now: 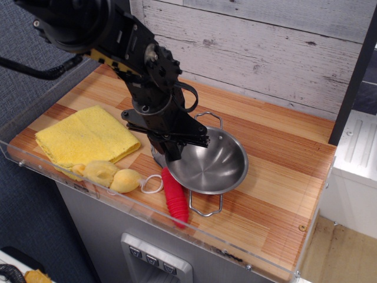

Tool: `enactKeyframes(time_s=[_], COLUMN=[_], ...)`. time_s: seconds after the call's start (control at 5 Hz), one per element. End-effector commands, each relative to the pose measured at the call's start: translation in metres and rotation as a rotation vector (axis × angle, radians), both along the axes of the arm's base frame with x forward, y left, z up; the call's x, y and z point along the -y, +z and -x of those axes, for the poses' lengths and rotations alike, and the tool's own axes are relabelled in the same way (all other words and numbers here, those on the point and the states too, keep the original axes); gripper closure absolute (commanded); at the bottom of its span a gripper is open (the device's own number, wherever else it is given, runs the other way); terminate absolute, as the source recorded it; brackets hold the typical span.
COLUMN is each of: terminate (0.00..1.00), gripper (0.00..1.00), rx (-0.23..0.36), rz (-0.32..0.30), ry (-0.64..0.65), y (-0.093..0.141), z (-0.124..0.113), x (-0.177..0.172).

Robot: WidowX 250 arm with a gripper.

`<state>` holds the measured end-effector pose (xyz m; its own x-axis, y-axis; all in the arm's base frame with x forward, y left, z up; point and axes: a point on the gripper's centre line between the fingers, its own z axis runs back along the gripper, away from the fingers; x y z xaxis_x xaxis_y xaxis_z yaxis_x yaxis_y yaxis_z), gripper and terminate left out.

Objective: Move the pan to above the yellow cloth

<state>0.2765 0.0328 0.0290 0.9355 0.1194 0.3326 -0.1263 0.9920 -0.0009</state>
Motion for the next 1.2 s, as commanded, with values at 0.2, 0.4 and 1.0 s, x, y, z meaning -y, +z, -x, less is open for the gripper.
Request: enactKeyframes(time_s=[0.2,0.4,1.0], terminate=[0.00,0.00,0.00], gripper=[1.00,1.00,1.00], rx=[0.118,0.146,0.138], rz=[-0.015,-0.040,-0.108], ry=[-0.075,-0.041,0.069], y=[0.064,0.078,0.073], z=[-0.032,-0.046,-0.076], x=[-0.022,-0.045,-0.110])
